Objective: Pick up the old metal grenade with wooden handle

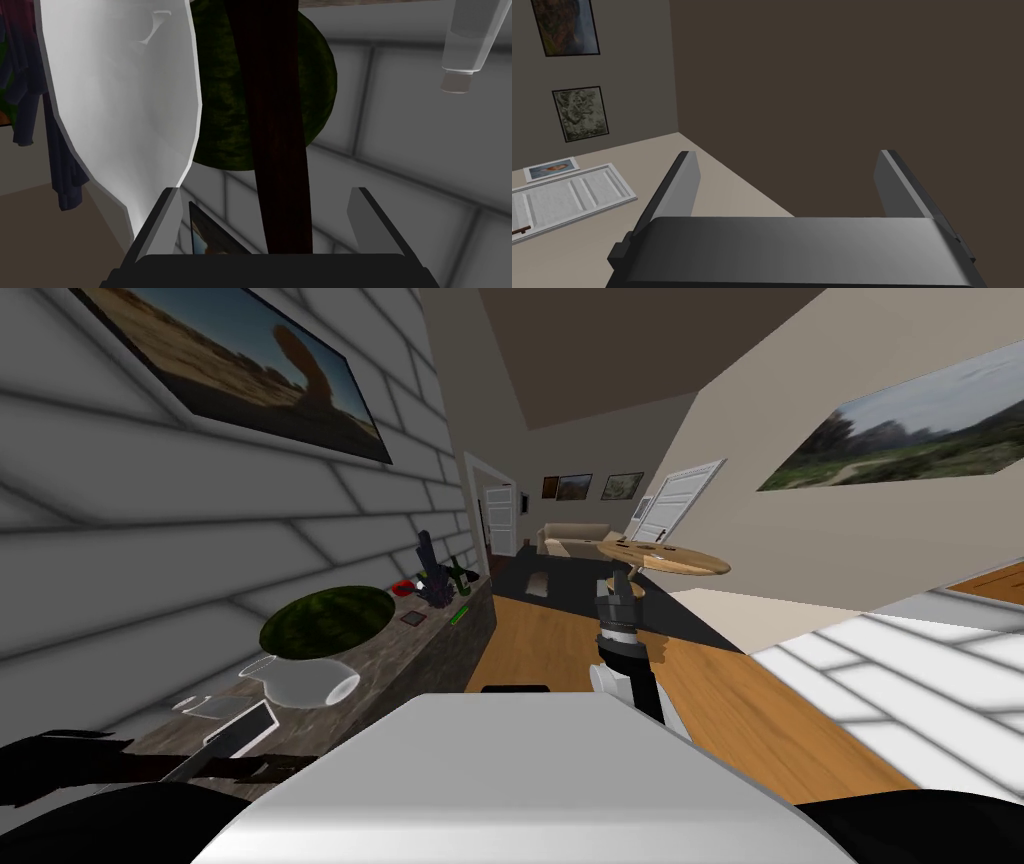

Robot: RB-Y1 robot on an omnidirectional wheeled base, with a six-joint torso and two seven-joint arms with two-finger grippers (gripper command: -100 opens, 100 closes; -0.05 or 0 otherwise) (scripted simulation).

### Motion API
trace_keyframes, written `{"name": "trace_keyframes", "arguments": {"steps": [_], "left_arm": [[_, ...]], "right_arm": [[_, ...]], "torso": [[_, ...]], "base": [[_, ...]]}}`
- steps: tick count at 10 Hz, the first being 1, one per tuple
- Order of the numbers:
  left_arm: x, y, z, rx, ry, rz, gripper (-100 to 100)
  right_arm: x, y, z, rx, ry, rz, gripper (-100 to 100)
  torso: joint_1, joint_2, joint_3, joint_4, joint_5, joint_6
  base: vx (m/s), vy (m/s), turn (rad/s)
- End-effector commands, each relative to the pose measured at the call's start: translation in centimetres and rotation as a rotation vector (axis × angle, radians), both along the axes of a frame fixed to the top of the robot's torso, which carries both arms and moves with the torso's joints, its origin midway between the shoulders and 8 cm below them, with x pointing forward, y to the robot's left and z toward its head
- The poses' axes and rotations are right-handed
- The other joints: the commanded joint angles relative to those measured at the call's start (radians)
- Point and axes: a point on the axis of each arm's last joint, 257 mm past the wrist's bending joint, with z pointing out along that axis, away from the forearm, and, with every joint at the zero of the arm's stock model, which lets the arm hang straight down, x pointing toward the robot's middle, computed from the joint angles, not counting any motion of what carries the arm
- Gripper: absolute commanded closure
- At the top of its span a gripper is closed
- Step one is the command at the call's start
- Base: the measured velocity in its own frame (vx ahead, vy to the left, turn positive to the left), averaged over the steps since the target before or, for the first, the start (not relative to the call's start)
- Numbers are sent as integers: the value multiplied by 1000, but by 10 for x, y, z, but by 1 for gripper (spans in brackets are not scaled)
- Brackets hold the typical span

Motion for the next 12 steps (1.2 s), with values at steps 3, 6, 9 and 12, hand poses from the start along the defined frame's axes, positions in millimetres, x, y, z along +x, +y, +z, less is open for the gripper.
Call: {"name": "trace_keyframes", "arguments": {"steps": [3, 6, 9, 12], "left_arm": [[-60, 7, 18, 18, -21, 88, -100], [-55, 6, 18, 19, -22, 80, 100], [-55, 6, 18, 18, -24, 81, 100], [-26, -1, 0, -10, 7, 34, 100]], "right_arm": [[0, 0, 0, 0, 0, 0, 0], [0, 0, 0, 0, 0, 0, 0], [0, 0, 0, 0, 0, 0, 0], [0, 0, 0, 0, 0, 0, 0]], "torso": [[0, 0, 0, 0, 0, 2], [1, 0, 0, 0, 0, 1], [1, -1, -1, 0, 1, 1], [1, -1, 0, 0, 0, 1]], "base": [[14, -41, -240], [11, -13, 8], [-1, 1, 0], [-8, 27, 104]]}}
